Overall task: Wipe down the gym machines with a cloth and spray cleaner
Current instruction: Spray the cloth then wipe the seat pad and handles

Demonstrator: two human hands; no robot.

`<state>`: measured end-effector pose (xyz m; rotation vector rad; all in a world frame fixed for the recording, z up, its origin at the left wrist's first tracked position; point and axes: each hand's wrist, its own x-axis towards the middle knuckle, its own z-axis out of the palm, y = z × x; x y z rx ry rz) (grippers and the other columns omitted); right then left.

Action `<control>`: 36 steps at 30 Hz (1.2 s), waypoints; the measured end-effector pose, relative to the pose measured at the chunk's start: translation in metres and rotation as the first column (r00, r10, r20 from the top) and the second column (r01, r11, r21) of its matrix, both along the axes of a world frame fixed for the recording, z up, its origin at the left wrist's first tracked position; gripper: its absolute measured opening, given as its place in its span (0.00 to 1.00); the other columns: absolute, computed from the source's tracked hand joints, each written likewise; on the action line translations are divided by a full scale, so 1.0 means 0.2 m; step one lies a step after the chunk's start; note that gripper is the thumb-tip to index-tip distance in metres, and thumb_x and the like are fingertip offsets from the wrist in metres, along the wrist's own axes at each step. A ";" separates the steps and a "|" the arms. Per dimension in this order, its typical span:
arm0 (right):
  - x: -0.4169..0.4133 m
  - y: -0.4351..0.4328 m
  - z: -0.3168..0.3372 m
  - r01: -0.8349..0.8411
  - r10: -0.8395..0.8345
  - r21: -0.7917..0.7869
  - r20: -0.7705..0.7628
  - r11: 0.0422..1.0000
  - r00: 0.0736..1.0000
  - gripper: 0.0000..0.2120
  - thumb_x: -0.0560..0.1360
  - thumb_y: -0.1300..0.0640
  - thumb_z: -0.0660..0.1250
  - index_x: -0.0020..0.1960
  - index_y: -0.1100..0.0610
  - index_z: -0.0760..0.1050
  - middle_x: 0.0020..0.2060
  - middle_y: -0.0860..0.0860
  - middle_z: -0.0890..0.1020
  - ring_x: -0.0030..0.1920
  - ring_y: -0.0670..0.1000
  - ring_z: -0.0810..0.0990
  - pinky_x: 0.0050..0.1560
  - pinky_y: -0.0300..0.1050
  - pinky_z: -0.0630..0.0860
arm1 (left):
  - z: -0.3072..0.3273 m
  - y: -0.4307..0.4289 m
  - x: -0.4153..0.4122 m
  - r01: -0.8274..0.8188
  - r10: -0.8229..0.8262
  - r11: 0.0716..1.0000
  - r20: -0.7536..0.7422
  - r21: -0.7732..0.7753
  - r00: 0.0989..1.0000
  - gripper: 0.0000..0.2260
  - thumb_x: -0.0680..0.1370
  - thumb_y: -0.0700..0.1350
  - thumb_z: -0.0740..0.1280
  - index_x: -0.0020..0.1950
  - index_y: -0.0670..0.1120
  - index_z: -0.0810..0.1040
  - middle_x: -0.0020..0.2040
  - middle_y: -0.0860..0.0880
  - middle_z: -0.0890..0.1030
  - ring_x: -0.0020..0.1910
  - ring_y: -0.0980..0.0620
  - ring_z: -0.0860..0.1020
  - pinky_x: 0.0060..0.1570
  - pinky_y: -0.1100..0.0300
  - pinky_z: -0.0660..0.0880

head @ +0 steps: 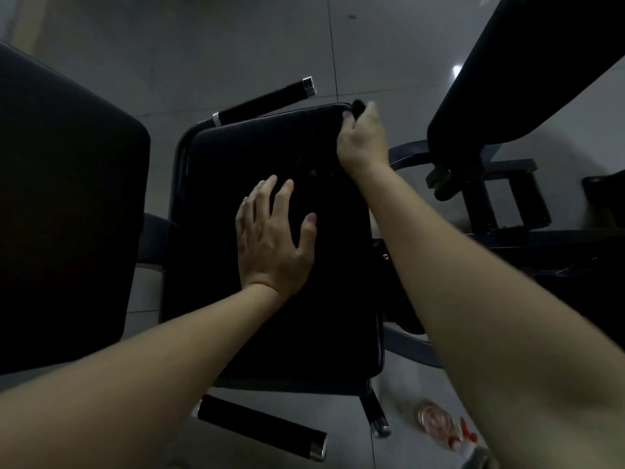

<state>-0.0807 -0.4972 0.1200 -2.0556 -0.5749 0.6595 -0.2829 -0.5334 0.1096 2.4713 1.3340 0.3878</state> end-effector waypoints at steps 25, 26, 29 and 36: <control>-0.23 -0.38 0.01 -0.098 0.098 0.023 0.014 0.995 0.995 0.24 0.83 0.58 0.58 0.78 0.59 0.59 0.71 0.55 0.70 0.69 0.51 0.71 0.64 0.37 0.65 | 0.01 -0.01 0.01 -0.009 0.009 1.000 -0.058 0.000 0.998 0.27 0.80 0.57 0.54 0.77 0.49 0.67 0.79 0.47 0.64 0.80 0.46 0.59 0.78 0.45 0.55; -0.35 -0.56 0.04 -0.118 0.118 0.029 -0.002 0.993 0.993 0.24 0.83 0.57 0.58 0.78 0.55 0.59 0.71 0.51 0.70 0.69 0.46 0.70 0.65 0.37 0.65 | 0.02 -0.01 0.01 -0.013 0.013 1.000 -0.065 0.001 0.998 0.27 0.80 0.57 0.54 0.78 0.49 0.66 0.79 0.47 0.64 0.80 0.47 0.58 0.79 0.45 0.55; -0.59 -0.93 0.09 -0.148 0.148 -0.002 -0.011 0.989 0.989 0.23 0.83 0.55 0.58 0.77 0.51 0.60 0.70 0.47 0.68 0.67 0.43 0.70 0.66 0.40 0.70 | 0.02 -0.02 0.01 -0.006 0.006 1.000 -0.083 0.003 0.997 0.27 0.80 0.57 0.53 0.78 0.49 0.65 0.79 0.47 0.64 0.80 0.47 0.58 0.79 0.45 0.54; -0.18 -0.27 0.00 -0.045 0.035 -0.132 -0.072 0.990 0.997 0.15 0.84 0.51 0.56 0.65 0.61 0.67 0.57 0.57 0.77 0.54 0.56 0.78 0.44 0.45 0.71 | 0.01 0.01 0.00 0.000 0.001 1.000 -0.055 0.007 0.998 0.29 0.78 0.57 0.56 0.77 0.48 0.67 0.79 0.46 0.65 0.80 0.46 0.59 0.78 0.44 0.55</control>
